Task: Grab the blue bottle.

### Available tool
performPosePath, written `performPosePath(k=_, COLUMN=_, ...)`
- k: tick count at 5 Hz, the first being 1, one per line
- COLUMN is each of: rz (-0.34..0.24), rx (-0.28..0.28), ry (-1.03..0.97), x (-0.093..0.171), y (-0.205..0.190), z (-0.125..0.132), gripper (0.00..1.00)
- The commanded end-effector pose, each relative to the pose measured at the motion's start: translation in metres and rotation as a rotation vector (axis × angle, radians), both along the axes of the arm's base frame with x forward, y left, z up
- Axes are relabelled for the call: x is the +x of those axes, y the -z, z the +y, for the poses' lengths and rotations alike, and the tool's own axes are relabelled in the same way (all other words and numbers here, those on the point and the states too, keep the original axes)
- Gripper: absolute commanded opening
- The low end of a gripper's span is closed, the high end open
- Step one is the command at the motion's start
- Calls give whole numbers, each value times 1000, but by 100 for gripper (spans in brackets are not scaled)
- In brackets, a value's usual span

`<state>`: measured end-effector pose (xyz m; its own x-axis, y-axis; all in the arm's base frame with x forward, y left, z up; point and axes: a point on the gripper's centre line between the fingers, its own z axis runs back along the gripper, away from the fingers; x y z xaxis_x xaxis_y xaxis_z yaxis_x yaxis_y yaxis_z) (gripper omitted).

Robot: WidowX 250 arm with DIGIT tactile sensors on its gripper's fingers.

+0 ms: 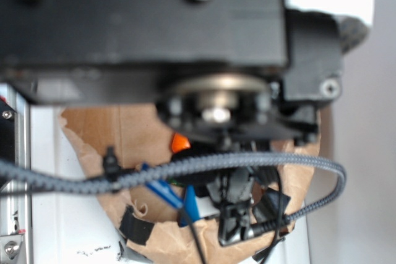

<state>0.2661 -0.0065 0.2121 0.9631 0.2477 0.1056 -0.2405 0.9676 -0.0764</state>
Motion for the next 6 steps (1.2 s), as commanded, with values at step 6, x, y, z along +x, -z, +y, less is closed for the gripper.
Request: performPosePath(k=6, rz=34, rx=-65, ry=-616, x=11, y=104, z=-14, gripper=100)
